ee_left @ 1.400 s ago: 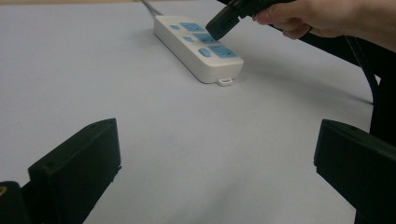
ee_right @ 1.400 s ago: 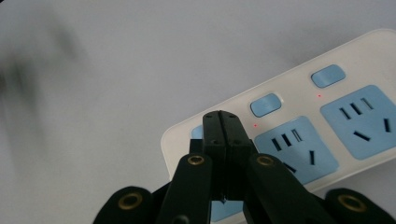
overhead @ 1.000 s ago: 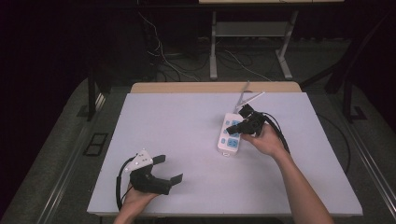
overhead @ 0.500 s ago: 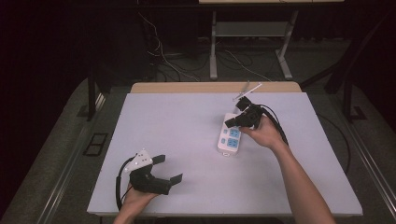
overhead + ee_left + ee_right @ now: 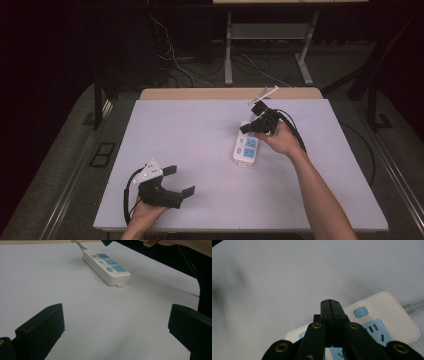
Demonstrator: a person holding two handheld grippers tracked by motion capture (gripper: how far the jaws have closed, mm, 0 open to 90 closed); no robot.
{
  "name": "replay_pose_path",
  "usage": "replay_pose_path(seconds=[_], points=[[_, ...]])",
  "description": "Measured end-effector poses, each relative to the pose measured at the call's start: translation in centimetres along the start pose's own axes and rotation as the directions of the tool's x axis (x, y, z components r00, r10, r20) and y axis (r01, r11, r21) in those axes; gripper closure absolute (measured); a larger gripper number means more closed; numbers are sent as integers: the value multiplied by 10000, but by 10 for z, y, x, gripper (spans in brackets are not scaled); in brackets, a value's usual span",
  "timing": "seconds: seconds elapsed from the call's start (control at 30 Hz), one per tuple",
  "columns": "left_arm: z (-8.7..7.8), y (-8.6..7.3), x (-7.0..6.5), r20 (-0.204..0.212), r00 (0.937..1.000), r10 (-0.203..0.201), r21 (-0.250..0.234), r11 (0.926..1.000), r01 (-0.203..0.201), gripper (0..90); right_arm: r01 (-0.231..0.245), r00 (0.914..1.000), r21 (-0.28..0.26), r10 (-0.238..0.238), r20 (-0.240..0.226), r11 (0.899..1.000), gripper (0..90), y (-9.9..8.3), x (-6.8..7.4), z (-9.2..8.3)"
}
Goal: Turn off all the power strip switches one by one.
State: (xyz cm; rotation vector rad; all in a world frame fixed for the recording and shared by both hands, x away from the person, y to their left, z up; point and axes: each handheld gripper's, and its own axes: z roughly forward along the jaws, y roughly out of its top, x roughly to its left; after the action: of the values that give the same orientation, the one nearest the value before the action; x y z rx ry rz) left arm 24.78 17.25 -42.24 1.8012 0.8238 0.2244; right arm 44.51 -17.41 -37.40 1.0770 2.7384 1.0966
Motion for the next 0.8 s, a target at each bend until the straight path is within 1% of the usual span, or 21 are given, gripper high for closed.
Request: replay_pose_path(seconds=[0.23,0.27,0.37,0.43,0.57,0.8], points=[[0,0,0,1,10000,9,0,10000,-9,0,-186,9998,57,187,-111,9998,898,-1,-7,6],[0,0,0,-1,10000,12,2,10000,-12,0,-132,9998,61,133,-127,9999,898,-2,-9,7],[0,0,1,3,10000,-7,-11,10000,7,0,-250,9996,129,251,-147,9996,898,-2,-11,10],[0,0,1,-1,10000,-10,-20,10000,10,0,-173,9997,140,175,-166,9998,898,-3,-13,12],[0,0,1,0,10000,2,6,10000,-2,0,-272,9994,295,278,-211,9992,898,-4,-15,17],[0,0,1,-7,10000,2,-6,10000,-2,0,-231,9993,588,249,-294,9980,897,-6,-18,26]])
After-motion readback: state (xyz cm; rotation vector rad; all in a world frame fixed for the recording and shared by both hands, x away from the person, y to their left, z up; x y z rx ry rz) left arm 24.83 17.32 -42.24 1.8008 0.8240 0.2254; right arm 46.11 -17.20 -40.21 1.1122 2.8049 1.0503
